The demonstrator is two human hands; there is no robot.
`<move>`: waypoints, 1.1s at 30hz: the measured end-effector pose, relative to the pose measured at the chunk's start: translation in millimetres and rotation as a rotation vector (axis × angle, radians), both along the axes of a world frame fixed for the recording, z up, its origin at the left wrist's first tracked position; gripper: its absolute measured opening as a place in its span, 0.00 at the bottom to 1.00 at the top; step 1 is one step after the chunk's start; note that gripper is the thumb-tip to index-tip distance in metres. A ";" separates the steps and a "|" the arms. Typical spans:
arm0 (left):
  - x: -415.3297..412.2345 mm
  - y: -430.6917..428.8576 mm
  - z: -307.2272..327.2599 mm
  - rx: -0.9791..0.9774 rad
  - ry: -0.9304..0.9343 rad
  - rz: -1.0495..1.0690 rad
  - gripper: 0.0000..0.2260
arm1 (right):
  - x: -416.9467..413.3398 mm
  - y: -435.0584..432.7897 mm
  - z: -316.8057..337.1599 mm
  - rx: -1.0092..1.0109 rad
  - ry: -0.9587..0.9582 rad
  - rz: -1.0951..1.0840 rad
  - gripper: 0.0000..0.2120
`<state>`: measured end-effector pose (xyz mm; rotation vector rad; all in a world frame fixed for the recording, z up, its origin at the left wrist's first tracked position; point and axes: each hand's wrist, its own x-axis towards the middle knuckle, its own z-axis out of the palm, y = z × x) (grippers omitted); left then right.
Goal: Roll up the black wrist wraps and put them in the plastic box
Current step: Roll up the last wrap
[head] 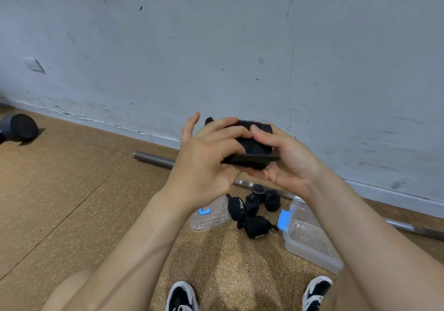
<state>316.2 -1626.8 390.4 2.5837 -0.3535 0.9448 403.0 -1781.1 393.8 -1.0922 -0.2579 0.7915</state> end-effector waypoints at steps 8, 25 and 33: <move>-1.6 1.4 13.5 0.115 0.014 -0.149 0.05 | 8.1 -3.9 -2.4 0.019 -0.031 -0.169 0.16; -5.4 -1.8 23.4 0.229 0.059 -0.005 0.06 | -0.3 6.5 -12.7 -0.177 -0.569 -0.174 0.17; 4.3 0.2 24.9 -0.061 0.081 0.049 0.06 | -2.4 4.5 -8.4 -0.210 -0.591 -0.122 0.13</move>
